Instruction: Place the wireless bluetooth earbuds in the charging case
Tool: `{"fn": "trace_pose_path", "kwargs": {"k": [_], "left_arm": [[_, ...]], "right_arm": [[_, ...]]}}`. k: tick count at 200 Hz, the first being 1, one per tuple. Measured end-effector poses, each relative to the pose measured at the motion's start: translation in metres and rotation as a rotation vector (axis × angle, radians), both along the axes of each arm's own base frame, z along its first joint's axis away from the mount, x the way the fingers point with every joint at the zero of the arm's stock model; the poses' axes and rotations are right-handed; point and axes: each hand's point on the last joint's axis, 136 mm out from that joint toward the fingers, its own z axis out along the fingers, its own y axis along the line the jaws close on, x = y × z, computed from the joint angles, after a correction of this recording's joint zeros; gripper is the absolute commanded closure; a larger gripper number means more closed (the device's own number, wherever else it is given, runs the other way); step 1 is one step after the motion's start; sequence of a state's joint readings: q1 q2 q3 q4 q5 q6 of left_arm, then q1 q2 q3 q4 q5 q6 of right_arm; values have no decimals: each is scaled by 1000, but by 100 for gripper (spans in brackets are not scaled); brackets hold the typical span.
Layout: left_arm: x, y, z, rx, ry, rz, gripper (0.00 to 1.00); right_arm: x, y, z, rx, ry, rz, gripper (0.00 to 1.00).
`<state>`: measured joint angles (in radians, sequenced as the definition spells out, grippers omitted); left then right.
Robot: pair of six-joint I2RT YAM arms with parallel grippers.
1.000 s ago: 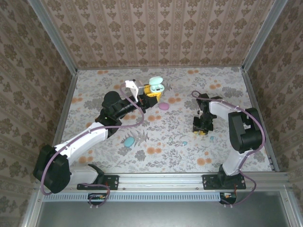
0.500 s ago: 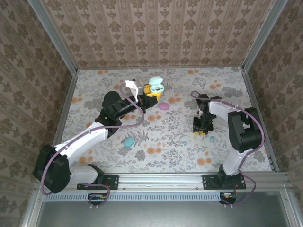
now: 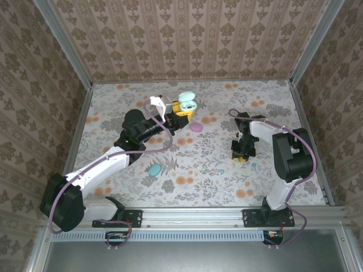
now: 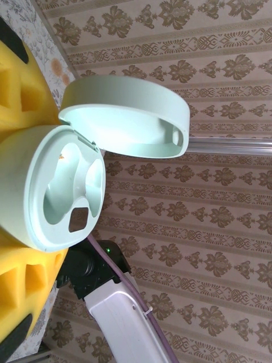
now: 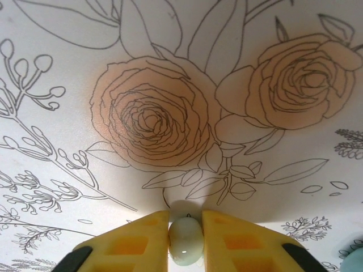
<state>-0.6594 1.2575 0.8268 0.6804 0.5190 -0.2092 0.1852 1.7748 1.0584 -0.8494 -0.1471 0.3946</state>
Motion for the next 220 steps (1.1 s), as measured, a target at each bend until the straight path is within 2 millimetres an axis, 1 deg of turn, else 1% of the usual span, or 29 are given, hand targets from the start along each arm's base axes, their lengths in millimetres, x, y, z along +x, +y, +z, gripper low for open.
{"fn": "trace_pose_path", "kwargs": {"k": [28,41,52,63,74,96,110,126,149,164,179,220], "left_arm": [[0,0,0,0,0,0,66],[0,0,0,0,0,0,66],[0,0,0,0,0,0,66],[0,0,0,0,0,0,66],[0,0,0,0,0,1,66],[2,1,0,-1,1,9,66],[3,2,0,-2,1,17,66],[7,5,1,-3,1,30,66],[11,9,2,-5,-1,48,66],[11,11,3,-8,-4,53,66],[11,13,5,-10,-7,56,66],[11,16,8,-15,-14,62,66]], "right_arm": [[0,2,1,13,-2,-1,81],[3,10,6,61,-16,-3,81],[7,21,15,136,-40,-12,81],[12,34,29,230,-78,-21,80],[20,48,49,341,-131,-24,80],[36,83,98,604,-223,-14,80],[43,101,127,749,-259,5,80],[46,116,155,890,-282,26,80],[45,130,191,1054,-305,64,79],[42,135,209,1129,-309,90,79],[39,140,223,1185,-307,118,79],[34,146,241,1259,-290,157,79]]}}
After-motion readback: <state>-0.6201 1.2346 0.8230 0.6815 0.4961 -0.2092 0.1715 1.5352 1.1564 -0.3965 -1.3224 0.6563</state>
